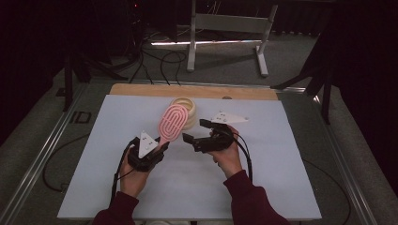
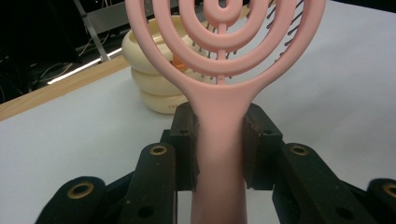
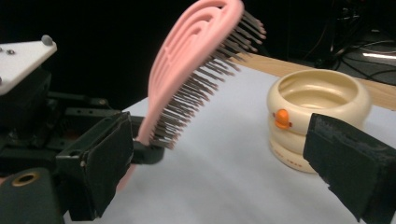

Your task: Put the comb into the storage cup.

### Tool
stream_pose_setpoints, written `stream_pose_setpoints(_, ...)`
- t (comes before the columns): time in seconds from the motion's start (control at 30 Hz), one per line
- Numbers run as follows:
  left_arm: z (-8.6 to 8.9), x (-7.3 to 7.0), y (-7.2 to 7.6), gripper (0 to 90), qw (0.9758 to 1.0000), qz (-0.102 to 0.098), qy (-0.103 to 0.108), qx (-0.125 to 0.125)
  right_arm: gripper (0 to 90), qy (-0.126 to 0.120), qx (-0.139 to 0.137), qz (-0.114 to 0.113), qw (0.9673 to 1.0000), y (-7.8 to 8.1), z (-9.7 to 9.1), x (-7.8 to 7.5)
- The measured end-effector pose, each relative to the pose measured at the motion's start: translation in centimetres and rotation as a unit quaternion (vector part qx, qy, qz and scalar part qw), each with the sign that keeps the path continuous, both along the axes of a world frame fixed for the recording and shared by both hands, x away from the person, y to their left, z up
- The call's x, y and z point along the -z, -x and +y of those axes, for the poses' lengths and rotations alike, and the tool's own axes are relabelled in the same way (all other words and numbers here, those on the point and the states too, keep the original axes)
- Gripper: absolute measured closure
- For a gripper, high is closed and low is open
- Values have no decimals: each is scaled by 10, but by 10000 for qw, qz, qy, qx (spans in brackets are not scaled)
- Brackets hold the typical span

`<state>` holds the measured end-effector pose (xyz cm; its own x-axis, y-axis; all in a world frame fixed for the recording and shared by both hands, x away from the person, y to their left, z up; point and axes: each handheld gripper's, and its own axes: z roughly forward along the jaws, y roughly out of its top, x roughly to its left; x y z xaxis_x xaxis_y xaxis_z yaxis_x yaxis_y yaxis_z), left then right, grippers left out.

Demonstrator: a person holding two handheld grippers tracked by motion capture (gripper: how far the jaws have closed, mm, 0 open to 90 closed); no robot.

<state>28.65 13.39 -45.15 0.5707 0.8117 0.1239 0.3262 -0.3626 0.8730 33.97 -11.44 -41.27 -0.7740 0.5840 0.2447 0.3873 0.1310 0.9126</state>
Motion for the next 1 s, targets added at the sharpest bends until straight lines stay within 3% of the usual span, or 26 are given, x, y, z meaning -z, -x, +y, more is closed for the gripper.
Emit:
stream_pose_setpoints(0.5, -10, -4, 7, 700, 9997, -121, 138, 156, 115, -130, -99, 193, 9997, -2, 22, -3)
stream_pose_setpoints(0.83, -12, -8, 11, 700, 9994, -200, 215, 164, 416, -488, -132, 641, 9967, -8, 28, -3)
stream_pose_setpoints(1.0, -14, -7, 11, 700, 9993, -203, 241, 182, 489, -515, -209, 725, 9958, -8, 31, -4)
